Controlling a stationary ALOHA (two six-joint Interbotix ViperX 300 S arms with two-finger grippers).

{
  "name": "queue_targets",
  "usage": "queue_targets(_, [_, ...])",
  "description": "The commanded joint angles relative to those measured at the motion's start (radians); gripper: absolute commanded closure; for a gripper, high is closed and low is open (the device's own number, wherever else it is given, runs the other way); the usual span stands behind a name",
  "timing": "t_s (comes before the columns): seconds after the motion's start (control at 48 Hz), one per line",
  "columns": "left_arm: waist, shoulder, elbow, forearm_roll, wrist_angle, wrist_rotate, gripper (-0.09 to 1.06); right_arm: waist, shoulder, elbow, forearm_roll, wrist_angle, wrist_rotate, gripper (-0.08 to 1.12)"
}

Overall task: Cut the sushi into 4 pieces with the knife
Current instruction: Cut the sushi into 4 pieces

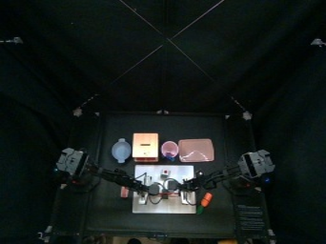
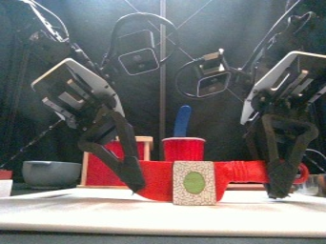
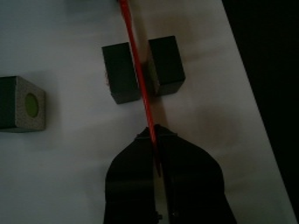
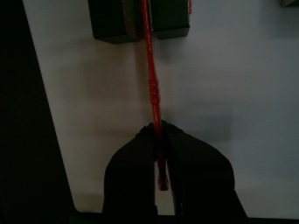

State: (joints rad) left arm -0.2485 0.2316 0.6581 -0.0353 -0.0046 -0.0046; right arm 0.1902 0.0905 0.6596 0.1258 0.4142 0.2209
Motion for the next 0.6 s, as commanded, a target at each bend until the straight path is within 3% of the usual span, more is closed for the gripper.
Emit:
queue_targets(0.021, [0.015,0.005,-0.002,0.011,0.008,0.011,0.69,-0.032,-0.02,-0.002,-0.018,0.0,0.003,0.85])
queue_targets(0.188, [0.051,-0.005,0.0,0.037,0.008,0.011,0.69,-0.064,-0.037,-0.002,-0.041,0.002,0.003,0.85])
queue_targets(0.438, [0.104,-0.011,-0.005,0.104,0.008,0.011,0.69,-0.109,-0.058,-0.005,-0.083,0.003,0.003,0.85])
queue_targets(0.604, [0.117,-0.017,-0.005,0.126,0.017,0.011,0.69,-0.117,-0.064,-0.008,-0.089,0.011,0.003,0.85])
